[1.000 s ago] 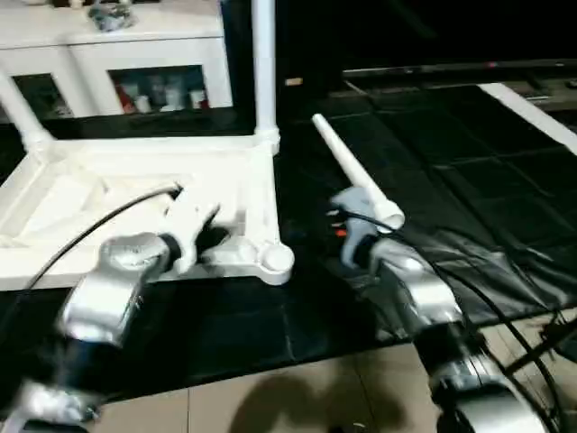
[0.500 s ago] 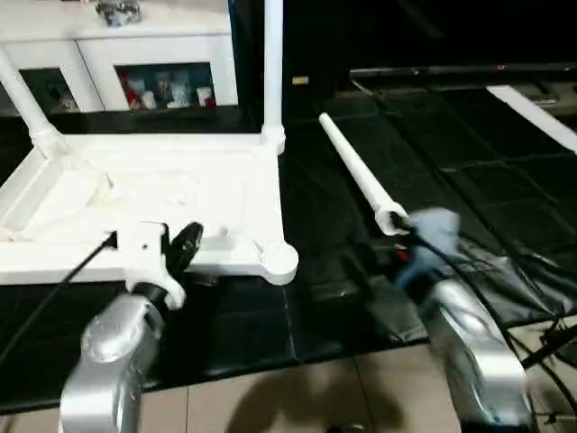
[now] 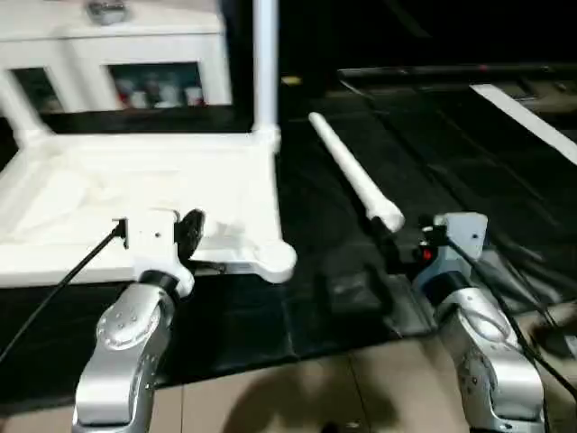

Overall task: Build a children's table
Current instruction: Move to table

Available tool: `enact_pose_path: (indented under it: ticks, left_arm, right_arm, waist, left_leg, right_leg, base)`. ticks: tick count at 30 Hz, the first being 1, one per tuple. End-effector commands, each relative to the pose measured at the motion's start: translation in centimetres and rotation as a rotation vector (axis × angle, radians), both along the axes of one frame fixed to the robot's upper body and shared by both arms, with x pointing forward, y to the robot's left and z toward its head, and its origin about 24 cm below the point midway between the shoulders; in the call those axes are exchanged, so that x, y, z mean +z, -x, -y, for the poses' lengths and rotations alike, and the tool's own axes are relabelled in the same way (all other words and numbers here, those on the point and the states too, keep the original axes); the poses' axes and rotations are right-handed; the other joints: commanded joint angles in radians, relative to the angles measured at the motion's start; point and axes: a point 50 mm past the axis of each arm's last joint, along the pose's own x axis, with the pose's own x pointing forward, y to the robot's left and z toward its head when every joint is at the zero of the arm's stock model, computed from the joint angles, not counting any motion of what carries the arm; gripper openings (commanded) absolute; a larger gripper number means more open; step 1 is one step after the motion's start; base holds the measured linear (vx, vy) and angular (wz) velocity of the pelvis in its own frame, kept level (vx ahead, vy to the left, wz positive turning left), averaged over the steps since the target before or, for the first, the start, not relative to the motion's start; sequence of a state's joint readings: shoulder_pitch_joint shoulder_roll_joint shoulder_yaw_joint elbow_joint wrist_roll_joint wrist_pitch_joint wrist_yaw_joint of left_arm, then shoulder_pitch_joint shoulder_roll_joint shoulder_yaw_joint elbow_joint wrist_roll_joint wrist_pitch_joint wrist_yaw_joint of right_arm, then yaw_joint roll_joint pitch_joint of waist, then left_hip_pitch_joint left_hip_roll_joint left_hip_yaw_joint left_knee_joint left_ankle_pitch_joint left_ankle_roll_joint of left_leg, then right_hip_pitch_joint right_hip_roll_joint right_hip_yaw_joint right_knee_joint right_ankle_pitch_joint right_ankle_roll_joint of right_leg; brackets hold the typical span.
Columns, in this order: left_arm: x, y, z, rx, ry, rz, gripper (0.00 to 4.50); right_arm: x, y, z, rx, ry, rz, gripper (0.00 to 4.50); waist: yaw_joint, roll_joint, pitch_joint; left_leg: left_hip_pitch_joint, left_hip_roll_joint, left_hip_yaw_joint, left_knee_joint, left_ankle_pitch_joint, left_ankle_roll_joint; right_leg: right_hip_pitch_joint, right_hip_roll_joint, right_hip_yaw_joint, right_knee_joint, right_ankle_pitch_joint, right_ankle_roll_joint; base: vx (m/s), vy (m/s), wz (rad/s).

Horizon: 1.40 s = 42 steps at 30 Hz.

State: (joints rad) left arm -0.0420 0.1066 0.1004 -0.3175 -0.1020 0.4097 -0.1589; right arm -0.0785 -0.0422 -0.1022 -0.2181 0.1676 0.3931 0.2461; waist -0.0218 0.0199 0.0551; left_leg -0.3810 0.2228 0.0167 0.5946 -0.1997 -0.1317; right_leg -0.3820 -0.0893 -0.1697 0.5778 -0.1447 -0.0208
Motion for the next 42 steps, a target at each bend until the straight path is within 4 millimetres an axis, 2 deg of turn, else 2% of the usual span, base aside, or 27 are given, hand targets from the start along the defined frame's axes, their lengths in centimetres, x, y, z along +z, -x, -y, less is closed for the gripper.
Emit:
enact_pose_path:
  ticks: [1, 3, 4, 5, 6, 7, 8, 9, 10, 13, 14, 16, 19, 21, 22, 24, 26, 29, 33, 34, 35, 36, 37, 38, 39, 40, 42]
  left_arm:
    - [-0.4, 0.1, -0.2, 0.026, -0.003, -0.024, 0.06]
    - [-0.7, 0.1, -0.4, 0.046, -0.006, -0.06, 0.06]
    - [-1.0, 0.1, -0.7, 0.071, -0.02, -0.084, 0.06]
    - [-1.1, 0.1, -0.8, 0.078, -0.029, -0.087, 0.06]
    - [-1.0, 0.1, -0.8, 0.069, -0.023, -0.082, 0.06]
    - [-1.0, 0.1, -0.7, 0.063, -0.015, -0.079, 0.06]
    - [-0.9, 0.1, -0.6, 0.055, -0.006, -0.076, 0.06]
    - [-0.9, 0.1, -0.6, 0.055, -0.006, -0.076, 0.06]
    - [-0.8, 0.2, -0.5, 0.048, 0.006, -0.072, 0.06]
    - [-0.8, 0.1, -0.6, 0.054, 0.004, -0.07, 0.06]
    - [-0.7, 0.1, -0.6, 0.058, 0.006, -0.071, 0.06]
    - [-0.6, 0.0, -0.8, 0.061, 0.008, -0.07, 0.06]
    - [-0.5, -0.1, -0.9, 0.058, 0.005, -0.064, 0.06]
    - [-0.4, -0.2, -1.0, 0.048, 0.007, -0.063, 0.06]
    - [-0.4, -0.2, -1.0, 0.045, 0.008, -0.062, 0.06]
    - [-0.3, -0.3, -1.0, 0.032, 0.02, -0.059, 0.06]
    - [-0.2, -0.4, -1.0, 0.025, 0.025, -0.057, 0.06]
    - [0.0, -0.5, -0.9, 0.008, 0.029, -0.051, 0.06]
    - [0.0, -0.6, -0.8, -0.001, 0.027, -0.049, 0.06]
    - [0.1, -0.7, -0.8, -0.005, 0.026, -0.047, 0.06]
    - [0.1, -0.8, -0.7, -0.008, 0.027, -0.045, 0.06]
    - [0.2, -0.9, -0.7, -0.012, 0.028, -0.043, 0.06]
    - [0.3, -0.9, -0.7, -0.017, 0.021, -0.041, 0.06]
    - [0.3, -0.9, -0.7, -0.018, 0.02, -0.041, 0.06]
    - [0.3, -1.0, -0.7, -0.024, 0.015, -0.041, 0.06]
    - [0.4, -1.0, -0.7, -0.032, 0.007, -0.04, 0.06]
    - [0.5, -1.1, -0.8, -0.049, -0.009, -0.03, 0.06]
  right_arm:
    - [0.4, -0.1, -0.3, 0.039, 0.009, 0.002, 4.5]
    - [0.5, -0.1, -0.6, 0.068, 0.014, 0.007, 4.5]
    - [0.5, 0.0, -0.8, 0.085, 0.016, 0.008, 4.5]
    - [0.5, 0.0, -0.8, 0.087, 0.014, 0.005, 4.5]
    - [0.5, 0.0, -0.8, 0.083, 0.001, 0.005, 4.5]
    - [0.5, 0.0, -0.8, 0.08, -0.007, 0.005, 4.5]
    - [0.6, 0.1, -0.8, 0.079, -0.011, 0.005, 4.5]
    - [0.6, 0.1, -0.8, 0.079, -0.011, 0.005, 4.5]
    - [0.5, 0.1, -1.0, 0.094, -0.004, 0.004, 4.5]
    - [0.6, 0.1, -1.1, 0.102, -0.003, 0.005, 4.5]
    - [0.6, 0.1, -1.1, 0.104, -0.003, 0.005, 4.5]
    - [0.5, 0.1, -1.1, 0.105, 0.0, 0.002, 4.5]
    - [0.5, 0.1, -1.1, 0.102, -0.003, -0.002, 4.5]
    - [0.4, 0.1, -1.1, 0.102, -0.001, -0.005, 4.5]
    - [0.4, 0.1, -1.2, 0.102, 0.0, -0.006, 4.5]
    - [0.4, 0.0, -1.2, 0.099, 0.001, -0.009, 4.5]
    - [0.5, 0.0, -1.3, 0.104, 0.005, -0.002, 4.5]
    - [0.7, -0.1, -1.3, 0.11, 0.007, 0.005, 4.5]
    - [0.6, -0.2, -1.5, 0.133, 0.012, -0.014, 4.5]
    - [0.6, -0.4, -1.5, 0.144, 0.02, -0.021, 4.5]
    - [0.6, -0.5, -1.6, 0.149, 0.02, -0.025, 4.5]
    - [0.7, -0.7, -1.6, 0.151, 0.021, -0.024, 4.5]
    - [1.0, -0.9, -1.6, 0.144, 0.03, -0.018, 4.5]
    - [1.0, -1.0, -1.6, 0.144, 0.03, -0.016, 4.5]
    - [1.3, -1.2, -1.6, 0.144, 0.032, -0.008, 4.5]
    - [1.6, -1.5, -1.6, 0.147, 0.045, -0.007, 4.5]
    - [1.8, -1.8, -1.6, 0.144, 0.084, -0.013, 4.5]
  waist:
    - [-0.012, 0.029, -0.037]
    - [0.013, 0.013, -0.029]
    - [0.012, -0.015, -0.038]
    - [0.029, -0.042, -0.04]
    - [0.061, -0.063, -0.04]
    - [0.081, -0.067, -0.052]
    - [0.11, -0.054, -0.042]
    - [0.111, -0.055, -0.047]
    - [0.096, -0.032, -0.064]
    - [0.108, -0.027, -0.056]
    - [0.117, -0.03, -0.048]
    - [0.118, -0.026, -0.049]
    - [0.109, -0.004, -0.06]
    - [0.101, 0.005, -0.057]
    - [0.101, -0.008, -0.054]
    - [0.115, -0.015, -0.051]
    - [0.113, -0.009, -0.056]
    - [0.102, 0.001, -0.058]
    - [0.098, -0.01, -0.026]
    - [0.1, 0.012, -0.034]
    - [0.083, -0.001, -0.025]
    - [0.099, 0.004, -0.028]
    - [0.098, -0.003, -0.023]
    - [0.091, -0.027, -0.026]
    - [0.125, -0.047, -0.035]
    - [0.139, -0.063, -0.067]
    - [0.128, -0.068, -0.057]
  left_leg:
    - [0.016, 0.07, -0.099, -0.17, -0.593, 0.112]
    - [-0.031, 0.006, -0.079, -0.159, -0.505, 0.124]
    - [0.044, -0.038, 0.01, -0.041, -0.42, 0.068]
    - [0.067, -0.122, 0.081, 0.109, -0.33, 0.093]
    - [0.022, -0.125, 0.131, 0.182, -0.233, 0.153]
    - [-0.026, -0.11, 0.118, 0.142, -0.199, 0.168]
    - [0.003, -0.083, 0.102, 0.069, -0.136, 0.177]
    - [0.017, -0.077, 0.102, 0.038, -0.122, 0.194]
    - [0.043, -0.02, 0.063, -0.013, -0.013, 0.262]
    - [0.05, -0.017, 0.087, -0.017, -0.06, 0.265]
    - [0.051, -0.048, 0.11, -0.014, -0.101, 0.222]
    - [0.051, -0.039, 0.105, -0.027, -0.114, 0.195]
    - [0.059, 0.033, 0.074, -0.05, -0.123, 0.206]
    - [0.061, 0.095, 0.049, -0.068, -0.166, 0.209]
    - [0.048, 0.047, 0.078, -0.057, -0.166, 0.162]
    - [0.041, -0.017, 0.112, -0.041, -0.112, 0.156]
    - [0.041, -0.003, 0.104, -0.049, -0.067, 0.175]
    - [0.076, 0.046, 0.082, -0.073, -0.215, 0.156]
    - [0.124, -0.004, 0.123, -0.073, -0.392, 0.152]
    - [0.273, 0.049, 0.134, -0.082, -0.475, 0.076]
    - [0.267, 0.113, 0.102, -0.127, -0.517, 0.068]
    - [0.241, 0.218, 0.091, -0.191, -0.589, 0.041]
    - [0.242, 0.222, 0.115, -0.205, -0.602, 0.037]
    - [0.18, 0.057, 0.15, -0.139, -0.55, 0.125]
    - [0.094, -0.1, 0.165, 0.055, -0.352, 0.183]
    - [-0.013, -0.094, 0.105, 0.137, -0.138, 0.212]
    - [-0.058, -0.121, 0.088, 0.151, 0.033, 0.176]
  right_leg:
    - [0.028, 0.016, 0.043, 0.051, -0.234, -0.222]
    - [0.047, 0.007, 0.07, 0.052, -0.318, -0.326]
    - [-0.012, -0.012, 0.097, -0.065, -0.494, -0.344]
    - [-0.035, -0.032, 0.079, -0.131, -0.599, -0.36]
    - [0.006, -0.053, 0.134, -0.138, -0.797, -0.234]
    - [0.076, -0.078, 0.182, -0.101, -0.74, -0.168]
    - [0.061, -0.099, 0.217, -0.099, -0.676, -0.002]
    - [0.063, -0.083, 0.215, -0.092, -0.599, 0.052]
    - [0.049, -0.027, 0.162, -0.059, -0.294, 0.105]
    - [0.038, -0.037, 0.153, -0.09, -0.344, 0.121]
    - [0.04, -0.026, 0.145, -0.114, -0.479, 0.162]
    - [0.045, -0.009, 0.115, -0.13, -0.519, 0.255]
    - [0.055, -0.037, 0.096, -0.12, -0.407, 0.205]
    - [0.053, -0.077, 0.111, -0.082, -0.305, 0.078]
    - [0.065, -0.097, 0.124, -0.091, -0.306, 0.005]
    - [0.074, -0.079, 0.119, -0.119, -0.441, 0.055]
    - [0.069, -0.055, 0.102, -0.118, -0.407, 0.093]
    - [0.071, -0.063, 0.094, -0.103, -0.404, 0.068]
    - [0.082, -0.061, 0.089, -0.147, -0.699, 0.015]
    - [-0.014, -0.004, 0.101, -0.126, -0.688, -0.009]
    - [-0.015, -0.003, 0.085, -0.066, -0.572, -0.017]
    - [-0.006, -0.043, 0.082, 0.065, -0.338, -0.032]
    - [-0.027, -0.051, 0.091, 0.104, -0.256, -0.05]
    - [0.015, -0.08, 0.146, 0.014, -0.213, -0.084]
    - [0.14, -0.165, 0.278, -0.093, -0.449, -0.161]
    - [0.217, -0.167, 0.292, -0.062, -0.467, -0.162]
    - [0.192, -0.104, 0.214, -0.049, -0.209, -0.076]
  base:
    - [0.066, -0.195, 0.68]
    - [0.052, -0.211, 0.69]
    - [-0.013, -0.222, 0.56]
    - [-0.013, -0.222, 0.56]
    - [0.032, -0.185, 0.18]
    - [0.06, -0.156, 0.14]
    - [0.06, -0.156, 0.14]
    - [-0.008, -0.178, 0.38]
    - [-0.013, -0.171, 0.23]
    - [-0.007, -0.122, 0.19]
    - [-0.004, -0.08, 0.19]
    - [-0.004, -0.029, 0.07]
    - [0.0, 0.0, 0.0]
    - [0.0, 0.0, 0.0]
    - [0.0, 0.0, 0.0]
    - [0.0, 0.0, 0.0]
    - [0.0, 0.0, 0.0]
    - [0.0, 0.0, 0.0]
    - [0.015, 0.001, 0.01]
    - [0.06, 0.004, -0.24]
    - [0.06, 0.004, -0.24]
    - [0.069, -0.016, -0.54]
    - [0.089, -0.073, -0.36]
    - [0.089, -0.073, -0.36]
    - [0.131, -0.089, -0.12]
    - [0.146, -0.071, -0.14]
    - [0.133, -0.07, -0.12]
